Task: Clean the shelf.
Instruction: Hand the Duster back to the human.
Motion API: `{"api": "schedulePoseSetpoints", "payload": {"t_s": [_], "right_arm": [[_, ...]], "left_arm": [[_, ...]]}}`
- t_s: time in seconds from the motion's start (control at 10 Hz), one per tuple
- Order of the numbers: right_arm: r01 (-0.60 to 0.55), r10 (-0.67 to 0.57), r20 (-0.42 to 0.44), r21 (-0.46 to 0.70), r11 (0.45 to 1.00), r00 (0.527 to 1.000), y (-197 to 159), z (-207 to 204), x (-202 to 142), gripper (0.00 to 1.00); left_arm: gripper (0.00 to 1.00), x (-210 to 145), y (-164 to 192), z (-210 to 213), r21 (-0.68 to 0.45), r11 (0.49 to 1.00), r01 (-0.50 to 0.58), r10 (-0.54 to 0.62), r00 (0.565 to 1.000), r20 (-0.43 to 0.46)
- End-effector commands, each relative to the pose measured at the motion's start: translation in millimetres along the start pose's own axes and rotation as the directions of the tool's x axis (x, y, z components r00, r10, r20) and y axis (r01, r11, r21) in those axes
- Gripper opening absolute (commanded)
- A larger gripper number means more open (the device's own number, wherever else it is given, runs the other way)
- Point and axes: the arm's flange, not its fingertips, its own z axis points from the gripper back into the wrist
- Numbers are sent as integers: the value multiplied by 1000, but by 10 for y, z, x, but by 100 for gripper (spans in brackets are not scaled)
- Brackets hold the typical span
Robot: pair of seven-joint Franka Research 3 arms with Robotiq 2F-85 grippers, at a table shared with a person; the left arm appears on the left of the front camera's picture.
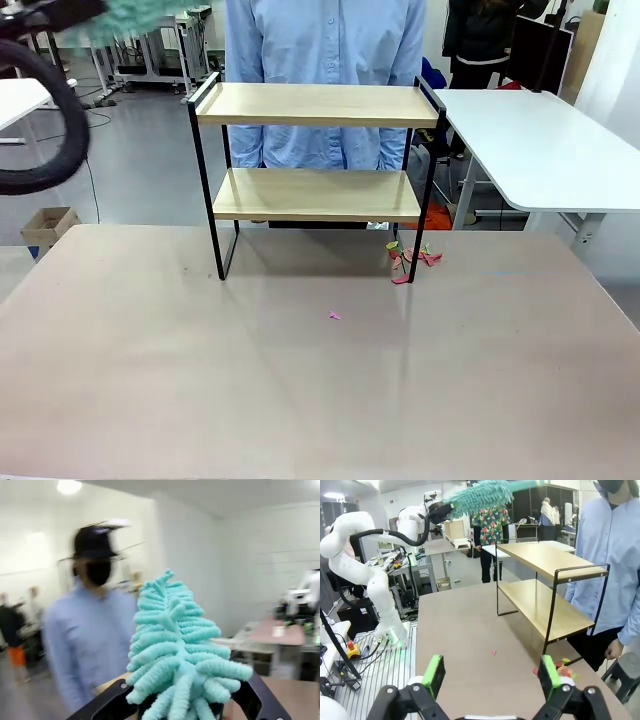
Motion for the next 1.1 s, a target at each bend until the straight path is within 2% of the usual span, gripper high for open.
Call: {"api": "schedulePoseSetpoints", "payload": {"t_s": [0.0,0.2,0.4,0.7,1.0], "right_arm": [[-24,24,19,5,1000,1000,-21,12,31,100],[-24,24,19,5,1000,1000,-21,12,31,100],[-24,24,19,5,1000,1000,-21,12,31,100],[-24,24,19,5,1000,1000,-21,12,31,100],[-24,24,19,5,1000,1000,-21,12,31,100]], "left_arm": [[17,-84,193,257,207,978,-25,42,996,-76],[17,-249,456,685,370,928,-48,81,994,-72],[17,-449,544,929,469,883,-12,72,991,-109],[17,-964,439,1197,544,839,33,63,986,-156],[17,-1675,157,1464,566,824,-12,128,978,-167]]}}
